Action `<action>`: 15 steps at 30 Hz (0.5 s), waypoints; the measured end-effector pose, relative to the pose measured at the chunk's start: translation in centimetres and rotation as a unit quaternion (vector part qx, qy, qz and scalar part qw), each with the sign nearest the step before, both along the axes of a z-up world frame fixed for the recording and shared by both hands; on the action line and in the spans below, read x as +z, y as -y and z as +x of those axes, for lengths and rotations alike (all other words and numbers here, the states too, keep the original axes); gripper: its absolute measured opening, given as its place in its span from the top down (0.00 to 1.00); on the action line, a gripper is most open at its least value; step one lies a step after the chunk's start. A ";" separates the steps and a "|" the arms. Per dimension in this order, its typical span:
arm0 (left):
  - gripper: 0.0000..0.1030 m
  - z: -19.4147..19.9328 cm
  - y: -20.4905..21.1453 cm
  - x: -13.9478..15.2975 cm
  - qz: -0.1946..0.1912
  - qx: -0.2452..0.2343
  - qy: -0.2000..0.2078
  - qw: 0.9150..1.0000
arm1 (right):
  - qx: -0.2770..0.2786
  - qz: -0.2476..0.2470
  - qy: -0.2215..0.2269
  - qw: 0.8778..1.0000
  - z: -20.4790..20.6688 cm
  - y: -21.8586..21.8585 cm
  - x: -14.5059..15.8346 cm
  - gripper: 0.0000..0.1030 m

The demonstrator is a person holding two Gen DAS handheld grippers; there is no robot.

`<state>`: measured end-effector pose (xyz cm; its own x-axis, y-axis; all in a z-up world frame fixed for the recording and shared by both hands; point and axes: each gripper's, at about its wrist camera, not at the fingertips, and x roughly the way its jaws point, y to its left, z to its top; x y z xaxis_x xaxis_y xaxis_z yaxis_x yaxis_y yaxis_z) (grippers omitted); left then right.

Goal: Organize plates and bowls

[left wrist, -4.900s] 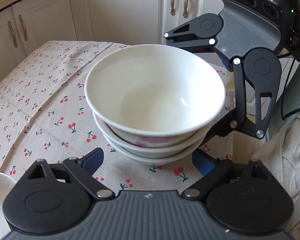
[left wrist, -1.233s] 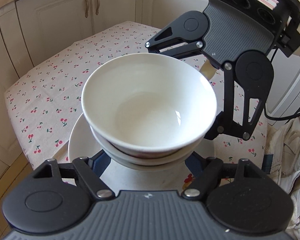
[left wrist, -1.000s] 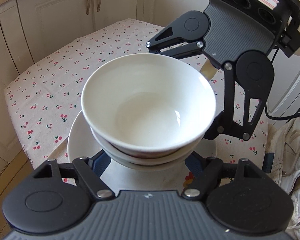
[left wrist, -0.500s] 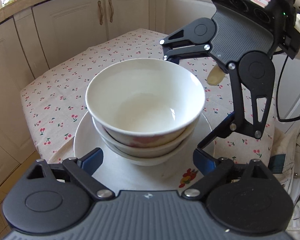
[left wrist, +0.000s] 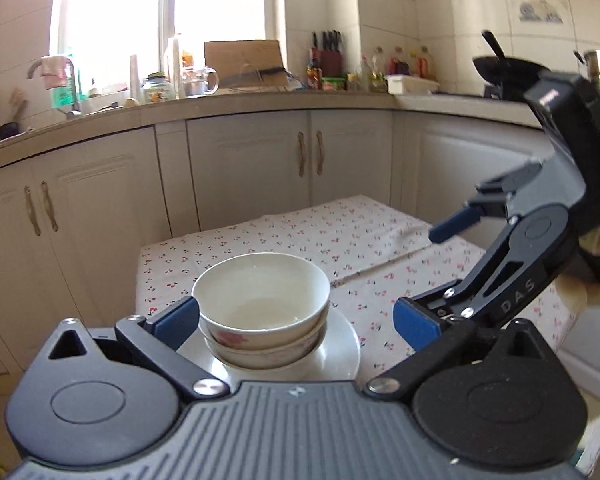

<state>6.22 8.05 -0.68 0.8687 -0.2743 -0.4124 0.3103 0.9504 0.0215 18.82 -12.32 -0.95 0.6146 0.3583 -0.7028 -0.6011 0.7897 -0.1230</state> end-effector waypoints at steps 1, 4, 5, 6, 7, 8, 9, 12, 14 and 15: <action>0.01 -0.6 0.4 0.1 -0.012 0.013 -0.001 1.000 | -0.026 0.013 -0.005 1.000 -0.4 0.5 0.0 0.00; 0.01 -1.5 2.3 -0.1 -0.007 0.079 -0.033 0.996 | -0.080 0.034 0.001 0.996 -2.5 1.8 -0.5 0.00; 0.01 -1.6 2.8 -0.3 -0.001 0.101 -0.042 0.994 | -0.094 0.034 0.005 0.995 -3.3 2.0 -0.6 0.00; 0.01 -1.9 3.2 -0.4 0.004 0.114 -0.046 0.992 | -0.103 0.037 0.007 0.994 -3.9 2.2 -0.7 0.00; 0.01 -2.2 3.6 -0.5 0.007 0.124 -0.051 0.991 | -0.107 0.040 0.009 0.993 -4.6 2.4 -0.8 0.00; 0.01 -2.5 3.8 -0.4 0.005 0.129 -0.055 0.990 | -0.108 0.042 0.010 0.993 -5.2 2.6 -0.8 0.00; 0.01 -2.9 3.9 -0.3 -0.002 0.133 -0.055 0.990 | -0.114 0.041 0.014 0.992 -5.9 2.8 -0.9 0.00; 0.01 -4.2 3.7 -0.1 -0.024 0.144 -0.049 0.988 | -0.128 0.046 0.027 0.990 -7.3 3.4 -0.6 0.00; 0.01 -5.0 3.7 0.1 -0.030 0.148 -0.045 0.988 | -0.126 0.051 0.029 0.990 -7.8 3.6 -0.4 0.00; 0.01 -5.3 3.7 0.1 -0.032 0.151 -0.042 0.987 | -0.126 0.052 0.030 0.990 -8.0 3.7 -0.3 0.00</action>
